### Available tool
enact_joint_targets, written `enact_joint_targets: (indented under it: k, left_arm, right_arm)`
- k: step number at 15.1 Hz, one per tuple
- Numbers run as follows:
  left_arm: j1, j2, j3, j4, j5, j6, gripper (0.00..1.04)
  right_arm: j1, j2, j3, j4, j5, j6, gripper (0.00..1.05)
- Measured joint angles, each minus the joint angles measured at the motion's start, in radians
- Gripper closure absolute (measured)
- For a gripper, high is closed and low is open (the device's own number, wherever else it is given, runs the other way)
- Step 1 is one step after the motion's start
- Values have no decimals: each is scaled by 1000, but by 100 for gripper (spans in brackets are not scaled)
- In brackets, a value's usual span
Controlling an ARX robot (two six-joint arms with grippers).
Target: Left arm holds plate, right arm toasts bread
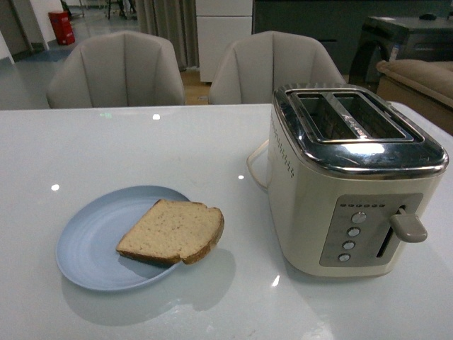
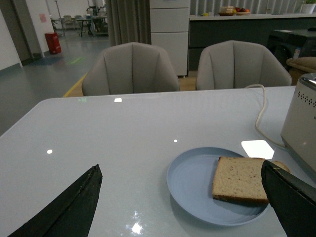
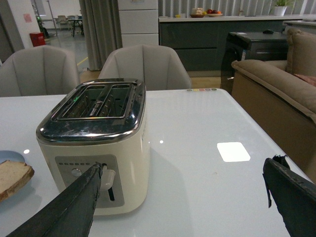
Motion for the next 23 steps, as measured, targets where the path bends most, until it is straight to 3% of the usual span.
enact_joint_targets:
  k: [23]
  left_arm:
    - [0, 0, 0, 0, 0, 0, 7]
  right_arm:
    - [0, 0, 0, 0, 0, 0, 6]
